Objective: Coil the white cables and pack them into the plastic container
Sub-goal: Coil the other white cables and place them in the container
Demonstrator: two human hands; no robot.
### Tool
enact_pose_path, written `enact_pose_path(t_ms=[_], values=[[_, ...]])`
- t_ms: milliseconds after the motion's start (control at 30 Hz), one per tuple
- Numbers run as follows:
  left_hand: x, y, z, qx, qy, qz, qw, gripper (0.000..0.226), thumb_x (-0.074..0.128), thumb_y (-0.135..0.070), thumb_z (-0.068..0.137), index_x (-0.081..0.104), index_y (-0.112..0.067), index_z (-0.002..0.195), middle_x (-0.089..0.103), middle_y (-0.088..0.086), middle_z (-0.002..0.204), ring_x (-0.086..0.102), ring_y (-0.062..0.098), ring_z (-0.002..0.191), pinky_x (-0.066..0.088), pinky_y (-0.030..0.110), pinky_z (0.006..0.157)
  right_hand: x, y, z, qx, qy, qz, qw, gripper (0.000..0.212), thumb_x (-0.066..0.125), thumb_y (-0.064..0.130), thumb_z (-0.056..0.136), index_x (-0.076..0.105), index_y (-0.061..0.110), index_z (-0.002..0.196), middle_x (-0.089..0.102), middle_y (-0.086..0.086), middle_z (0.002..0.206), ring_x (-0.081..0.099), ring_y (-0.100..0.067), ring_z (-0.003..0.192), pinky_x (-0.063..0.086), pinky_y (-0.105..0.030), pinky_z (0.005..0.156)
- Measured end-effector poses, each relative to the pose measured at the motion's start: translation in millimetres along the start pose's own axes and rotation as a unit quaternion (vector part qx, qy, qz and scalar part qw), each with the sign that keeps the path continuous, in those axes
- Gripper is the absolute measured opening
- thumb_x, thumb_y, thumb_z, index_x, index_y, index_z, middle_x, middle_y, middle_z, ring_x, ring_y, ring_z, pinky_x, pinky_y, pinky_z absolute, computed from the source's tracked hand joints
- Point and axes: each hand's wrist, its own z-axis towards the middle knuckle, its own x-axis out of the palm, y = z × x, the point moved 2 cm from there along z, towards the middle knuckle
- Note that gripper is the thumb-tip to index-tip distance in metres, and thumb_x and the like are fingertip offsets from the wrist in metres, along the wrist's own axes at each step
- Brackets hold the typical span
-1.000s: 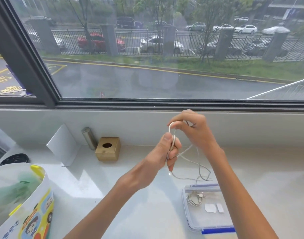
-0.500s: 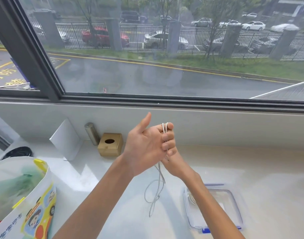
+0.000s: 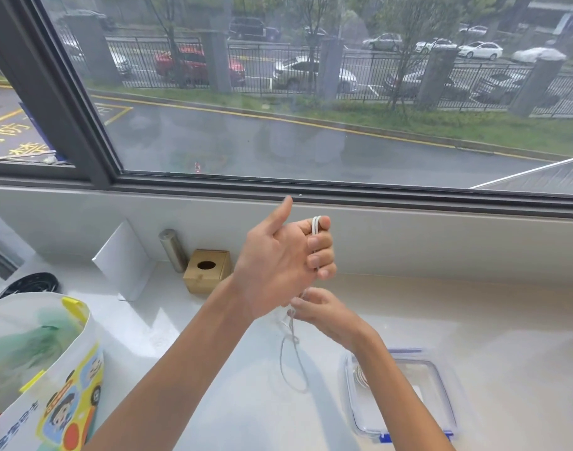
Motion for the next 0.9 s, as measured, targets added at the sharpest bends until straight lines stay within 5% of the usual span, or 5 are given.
enact_pose_path(t_ms=[100, 367, 467, 567, 900], values=[[-1.7, 5.4, -1.4, -0.008, -0.043, 0.018, 0.999, 0.031, 0.034, -0.035, 0.100, 0.050, -0.013, 0.086, 0.029, -0.003, 0.066, 0.031, 0.012, 0.053, 0.035, 0.026, 0.054, -17.5, 7.3, -11.2, -0.027, -0.021, 0.186, 0.982, 0.028, 0.061, 0.013, 0.084, 0.068, 0.017, 0.111, 0.064, 0.001, 0.108, 0.045, -0.025, 0.113, 0.033, -0.040, 0.103], [0.9, 11.4, -2.2, -0.028, -0.092, 0.126, 0.987, 0.026, 0.033, -0.021, 0.103, 0.045, -0.016, 0.081, 0.022, -0.003, 0.067, 0.025, 0.010, 0.050, 0.030, 0.022, 0.048, -20.7, 74.0, -27.9, -0.259, -0.239, -0.226, 0.908, 0.078, 0.046, 0.001, 0.090, 0.019, 0.026, 0.158, 0.019, 0.012, 0.166, 0.013, -0.003, 0.153, 0.015, -0.025, 0.123], [9.0, 11.1, 1.1, -0.025, -0.058, 0.111, 0.992, 0.028, 0.032, -0.026, 0.103, 0.046, -0.015, 0.082, 0.024, -0.003, 0.066, 0.026, 0.010, 0.051, 0.030, 0.023, 0.051, 4.0, 84.6, -23.6, -0.227, -0.137, -0.070, 0.962, 0.036, 0.048, 0.005, 0.092, 0.063, 0.017, 0.122, 0.073, 0.011, 0.115, 0.065, -0.003, 0.110, 0.052, -0.019, 0.089], [8.7, 4.3, 9.0, -0.017, -0.035, 0.066, 0.997, 0.042, 0.031, -0.046, 0.100, 0.049, -0.011, 0.085, 0.027, -0.001, 0.067, 0.027, 0.013, 0.053, 0.031, 0.028, 0.054, 29.8, 61.4, -19.3, -0.151, -0.170, -0.014, 0.974, 0.031, 0.051, 0.006, 0.100, 0.055, 0.017, 0.071, 0.056, 0.011, 0.056, 0.050, -0.006, 0.054, 0.040, -0.027, 0.058], [-48.2, 23.8, 21.2, 0.004, -0.110, 0.138, 0.984, 0.078, 0.025, -0.075, 0.087, 0.051, -0.004, 0.108, 0.038, 0.001, 0.069, 0.040, 0.017, 0.057, 0.048, 0.031, 0.063, 17.2, 64.2, -72.0, -0.142, -0.123, -0.514, 0.837, 0.013, 0.050, 0.031, 0.102, 0.057, 0.027, 0.091, 0.057, 0.008, 0.065, 0.051, -0.014, 0.061, 0.050, -0.035, 0.063]])
